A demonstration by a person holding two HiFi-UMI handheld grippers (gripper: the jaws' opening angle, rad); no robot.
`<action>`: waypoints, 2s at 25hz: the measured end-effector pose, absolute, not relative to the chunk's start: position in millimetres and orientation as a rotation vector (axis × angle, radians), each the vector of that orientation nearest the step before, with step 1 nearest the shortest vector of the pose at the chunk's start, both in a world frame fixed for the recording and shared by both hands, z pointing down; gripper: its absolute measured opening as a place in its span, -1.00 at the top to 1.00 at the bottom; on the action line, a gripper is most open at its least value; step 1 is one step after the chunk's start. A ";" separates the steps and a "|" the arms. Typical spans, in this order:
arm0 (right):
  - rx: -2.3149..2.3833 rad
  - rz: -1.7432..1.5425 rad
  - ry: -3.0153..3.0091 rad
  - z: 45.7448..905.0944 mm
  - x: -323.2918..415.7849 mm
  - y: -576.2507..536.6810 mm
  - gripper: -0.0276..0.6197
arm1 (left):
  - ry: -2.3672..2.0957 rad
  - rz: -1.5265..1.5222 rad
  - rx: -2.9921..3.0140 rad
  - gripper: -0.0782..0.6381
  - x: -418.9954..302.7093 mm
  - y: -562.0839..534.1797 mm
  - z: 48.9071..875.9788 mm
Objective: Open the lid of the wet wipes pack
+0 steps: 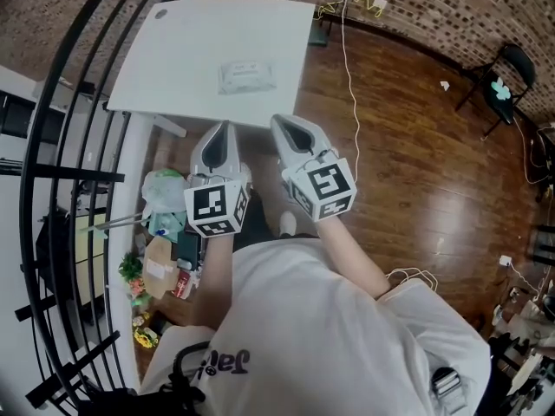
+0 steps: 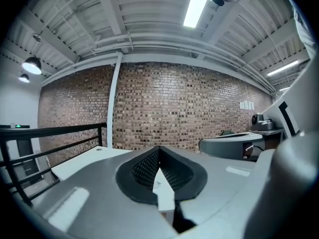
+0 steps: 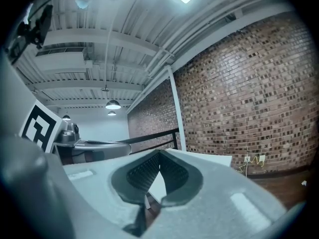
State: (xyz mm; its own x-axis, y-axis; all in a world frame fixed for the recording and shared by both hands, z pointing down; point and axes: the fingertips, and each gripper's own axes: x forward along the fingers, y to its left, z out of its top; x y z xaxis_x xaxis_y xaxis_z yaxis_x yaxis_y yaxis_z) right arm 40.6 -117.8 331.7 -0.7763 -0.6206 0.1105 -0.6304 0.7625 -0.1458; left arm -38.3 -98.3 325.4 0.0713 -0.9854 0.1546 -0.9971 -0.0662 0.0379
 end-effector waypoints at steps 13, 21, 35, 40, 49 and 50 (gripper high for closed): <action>1.070 0.274 -2.836 340.8 2.3 -193.4 0.94 | -2.008 0.139 2.199 0.74 -87.7 -180.2 336.0; 1.085 0.239 -2.811 336.0 -50.6 -244.7 0.94 | -1.950 0.124 2.249 0.74 -130.0 -236.9 334.1; 1.259 0.284 -2.626 367.6 -106.5 -319.8 0.94 | -1.752 0.146 2.310 0.74 -207.5 -315.8 368.8; 1.284 0.333 -2.565 386.7 -101.9 -322.6 0.94 | -1.682 0.193 2.317 0.74 -217.9 -330.4 390.3; 1.183 0.334 -2.595 396.5 -117.4 -344.4 0.94 | -1.638 0.445 2.391 0.58 -285.1 -342.6 421.1; 1.173 0.345 -2.592 400.4 -118.4 -344.9 0.94 | -1.611 0.482 2.407 0.55 -290.5 -342.3 424.4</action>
